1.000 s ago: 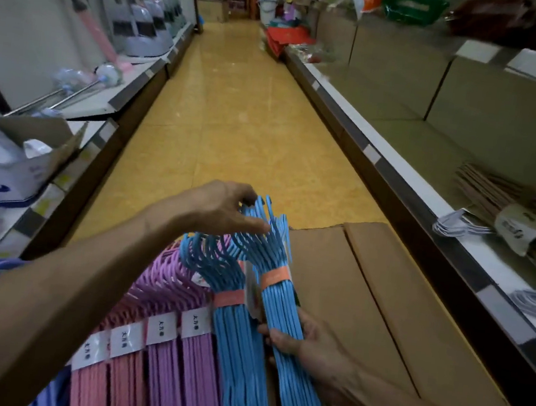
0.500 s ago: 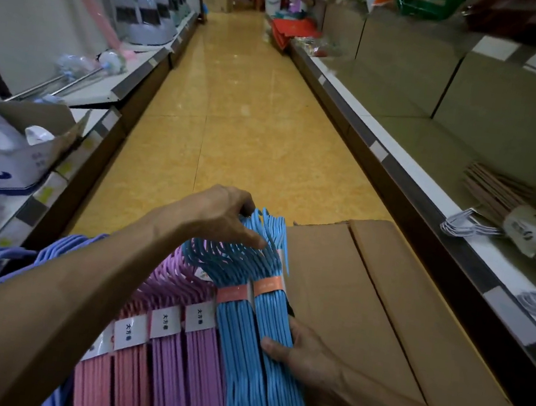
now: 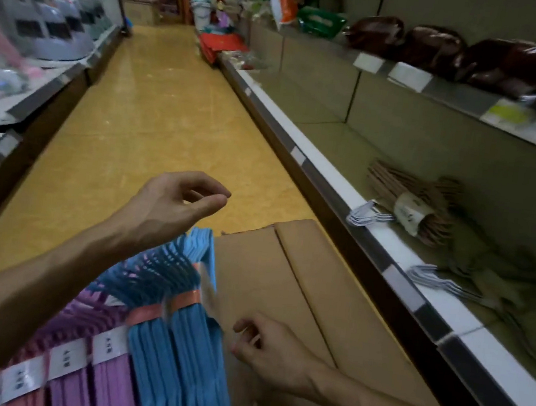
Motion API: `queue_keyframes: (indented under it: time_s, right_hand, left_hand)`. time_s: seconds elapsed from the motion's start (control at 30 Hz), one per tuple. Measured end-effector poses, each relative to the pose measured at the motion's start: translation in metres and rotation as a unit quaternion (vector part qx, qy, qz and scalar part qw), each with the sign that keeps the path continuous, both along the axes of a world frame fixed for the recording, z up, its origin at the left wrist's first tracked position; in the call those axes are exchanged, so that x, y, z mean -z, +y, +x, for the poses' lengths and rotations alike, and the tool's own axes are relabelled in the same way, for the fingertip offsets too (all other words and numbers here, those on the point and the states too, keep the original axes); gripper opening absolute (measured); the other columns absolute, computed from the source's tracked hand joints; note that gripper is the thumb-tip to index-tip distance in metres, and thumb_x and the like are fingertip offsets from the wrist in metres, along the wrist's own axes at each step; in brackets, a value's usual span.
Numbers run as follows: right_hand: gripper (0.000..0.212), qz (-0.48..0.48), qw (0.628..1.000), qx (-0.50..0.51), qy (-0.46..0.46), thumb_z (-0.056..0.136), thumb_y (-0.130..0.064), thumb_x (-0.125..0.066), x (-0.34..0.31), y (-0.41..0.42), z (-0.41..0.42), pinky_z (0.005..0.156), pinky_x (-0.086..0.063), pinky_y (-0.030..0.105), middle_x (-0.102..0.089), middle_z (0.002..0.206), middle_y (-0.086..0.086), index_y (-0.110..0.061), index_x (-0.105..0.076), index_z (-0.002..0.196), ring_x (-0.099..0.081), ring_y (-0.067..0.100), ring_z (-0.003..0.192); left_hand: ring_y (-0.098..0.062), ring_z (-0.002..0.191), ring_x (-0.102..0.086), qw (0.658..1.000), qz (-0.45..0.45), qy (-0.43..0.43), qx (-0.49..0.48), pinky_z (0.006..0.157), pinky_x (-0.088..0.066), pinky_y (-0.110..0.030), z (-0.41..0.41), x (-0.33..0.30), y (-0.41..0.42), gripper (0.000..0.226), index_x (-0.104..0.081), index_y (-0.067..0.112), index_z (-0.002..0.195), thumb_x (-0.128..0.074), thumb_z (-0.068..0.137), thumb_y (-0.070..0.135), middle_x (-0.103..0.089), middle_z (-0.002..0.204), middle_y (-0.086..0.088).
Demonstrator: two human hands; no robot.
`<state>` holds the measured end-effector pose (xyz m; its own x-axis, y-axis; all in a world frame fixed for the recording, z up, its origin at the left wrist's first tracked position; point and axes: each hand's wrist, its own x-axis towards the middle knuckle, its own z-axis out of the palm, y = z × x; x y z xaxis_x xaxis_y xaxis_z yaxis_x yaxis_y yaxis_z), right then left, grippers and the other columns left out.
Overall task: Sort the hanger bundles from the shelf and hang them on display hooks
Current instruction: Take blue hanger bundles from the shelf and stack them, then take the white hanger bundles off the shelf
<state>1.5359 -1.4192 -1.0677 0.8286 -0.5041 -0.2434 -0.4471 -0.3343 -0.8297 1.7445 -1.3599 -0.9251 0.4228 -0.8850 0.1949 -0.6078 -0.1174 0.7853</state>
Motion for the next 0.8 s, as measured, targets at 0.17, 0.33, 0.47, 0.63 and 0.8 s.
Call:
queue_keyframes:
  time_s: [0.17,0.33,0.47,0.63,0.8]
  right_hand:
    - [0.028,-0.004,0.999,0.045,0.016,0.093,-0.033,-0.064,-0.021,-0.030,-0.037,0.081,-0.048,0.022,-0.062,0.103,-0.005,-0.020,-0.062,0.118,-0.060,0.010,0.092]
    - [0.021,-0.024,0.994,0.104,-0.007,0.096,-0.034,-0.061,-0.041,-0.071,-0.085,0.078,-0.050,0.018,-0.061,0.102,-0.010,-0.027,-0.062,0.115,-0.060,0.005,0.093]
    - [0.012,-0.023,0.980,0.195,-0.034,0.095,-0.030,-0.063,-0.056,-0.118,-0.117,0.077,-0.055,0.028,-0.067,0.096,-0.004,-0.026,-0.064,0.106,-0.065,0.012,0.089]
    - [0.022,-0.026,0.946,0.319,-0.057,0.094,-0.032,-0.065,-0.069,-0.185,-0.145,0.084,-0.058,0.039,-0.063,0.103,-0.001,-0.024,-0.059,0.114,-0.063,0.016,0.094]
    - [0.043,-0.044,0.922,0.381,-0.050,0.092,-0.045,-0.064,-0.077,-0.256,-0.163,0.086,-0.056,0.039,-0.066,0.110,0.001,-0.020,-0.054,0.126,-0.064,0.020,0.098]
  left_hand:
    - [-0.005,0.091,-0.070,0.997,-0.013,0.062,0.045,0.083,-0.057,-0.034,-0.042,-0.007,-0.031,0.011,-0.074,0.034,0.098,-0.065,0.092,0.034,-0.074,0.096,0.011]
    - [-0.005,0.088,-0.071,0.994,-0.025,0.092,0.057,0.083,-0.059,-0.033,-0.078,-0.007,-0.070,0.011,-0.072,0.031,0.101,-0.064,0.093,0.028,-0.074,0.097,0.007]
    - [-0.003,0.088,-0.071,0.991,-0.040,0.108,0.073,0.077,-0.059,-0.025,-0.103,-0.002,-0.101,0.012,-0.071,0.031,0.103,-0.065,0.093,0.028,-0.073,0.098,0.007]
    - [-0.006,0.088,-0.070,0.984,-0.081,0.139,0.081,0.070,-0.058,-0.017,-0.129,0.002,-0.143,0.014,-0.071,0.032,0.103,-0.065,0.093,0.024,-0.072,0.096,0.010]
    - [-0.008,0.090,-0.070,0.978,-0.102,0.161,0.083,0.072,-0.058,-0.022,-0.153,0.009,-0.185,0.015,-0.070,0.029,0.106,-0.064,0.094,0.022,-0.072,0.097,0.006]
